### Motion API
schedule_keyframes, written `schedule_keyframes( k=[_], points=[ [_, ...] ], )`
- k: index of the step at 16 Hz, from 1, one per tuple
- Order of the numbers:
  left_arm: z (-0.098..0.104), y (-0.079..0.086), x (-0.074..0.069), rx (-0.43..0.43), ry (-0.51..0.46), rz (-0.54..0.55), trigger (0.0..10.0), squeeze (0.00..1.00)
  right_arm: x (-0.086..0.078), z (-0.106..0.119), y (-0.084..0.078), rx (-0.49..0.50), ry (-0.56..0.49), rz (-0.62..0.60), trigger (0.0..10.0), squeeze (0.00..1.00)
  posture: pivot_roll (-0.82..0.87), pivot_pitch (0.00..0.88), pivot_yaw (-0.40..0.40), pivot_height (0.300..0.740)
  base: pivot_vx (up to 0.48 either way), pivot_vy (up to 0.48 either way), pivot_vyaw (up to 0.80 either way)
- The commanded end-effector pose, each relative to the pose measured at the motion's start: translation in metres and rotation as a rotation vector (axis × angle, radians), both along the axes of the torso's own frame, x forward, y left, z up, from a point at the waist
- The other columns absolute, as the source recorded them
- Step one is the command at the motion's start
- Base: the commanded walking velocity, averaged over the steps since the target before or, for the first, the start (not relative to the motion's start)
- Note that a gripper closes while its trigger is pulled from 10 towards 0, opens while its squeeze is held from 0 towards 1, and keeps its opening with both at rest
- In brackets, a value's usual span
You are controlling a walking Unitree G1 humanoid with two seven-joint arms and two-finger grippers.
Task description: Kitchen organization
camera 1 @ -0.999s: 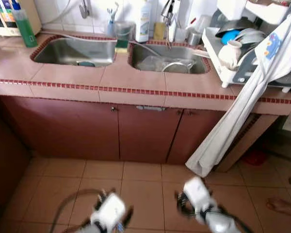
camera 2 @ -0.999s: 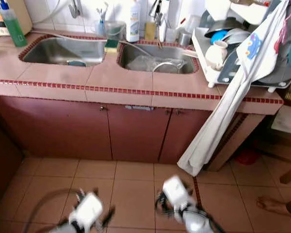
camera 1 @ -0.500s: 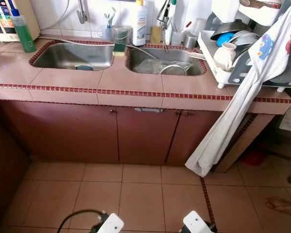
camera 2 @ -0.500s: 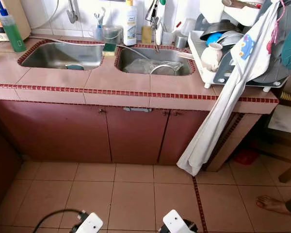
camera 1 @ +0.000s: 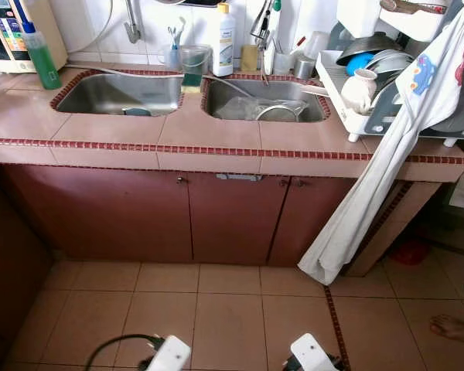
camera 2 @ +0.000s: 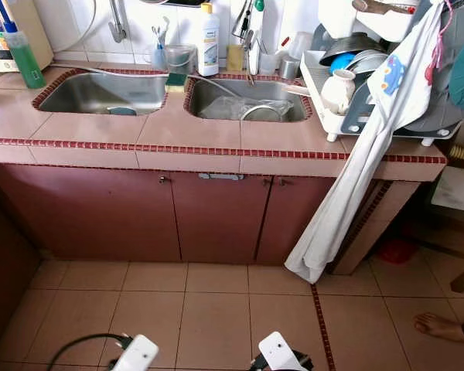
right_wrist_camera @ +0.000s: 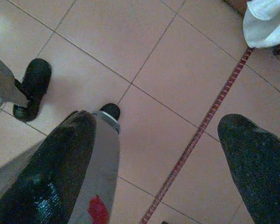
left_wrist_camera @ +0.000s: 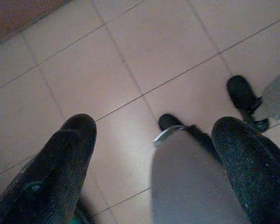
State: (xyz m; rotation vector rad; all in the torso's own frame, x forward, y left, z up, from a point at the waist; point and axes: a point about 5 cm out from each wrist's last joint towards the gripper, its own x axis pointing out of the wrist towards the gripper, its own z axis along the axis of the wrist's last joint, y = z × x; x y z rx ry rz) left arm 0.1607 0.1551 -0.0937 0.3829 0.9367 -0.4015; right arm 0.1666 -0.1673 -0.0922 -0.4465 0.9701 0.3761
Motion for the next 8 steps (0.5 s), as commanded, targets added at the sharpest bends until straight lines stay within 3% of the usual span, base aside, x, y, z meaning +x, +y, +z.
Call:
schedule_keyframes(
  k=[1, 8],
  points=[
    [-0.0004, 0.0012, -0.0003, 0.002, 0.005, 0.023, 10.0, 0.0, -0.0015, -0.0006, -0.0044, -0.012, 0.009, -0.014, 10.0, 0.0, -0.07, 0.0, -0.02, 0.74, 0.0, 0.0, 0.0],
    [-0.0026, 0.0042, -0.0052, -0.002, 0.037, 0.03, 10.0, 0.0, -0.0056, -0.0016, -0.014, -0.031, 0.038, -0.01, 10.0, 0.0, -0.07, 0.0, -0.029, 0.74, 0.0, 0.0, 0.0]
  ],
)
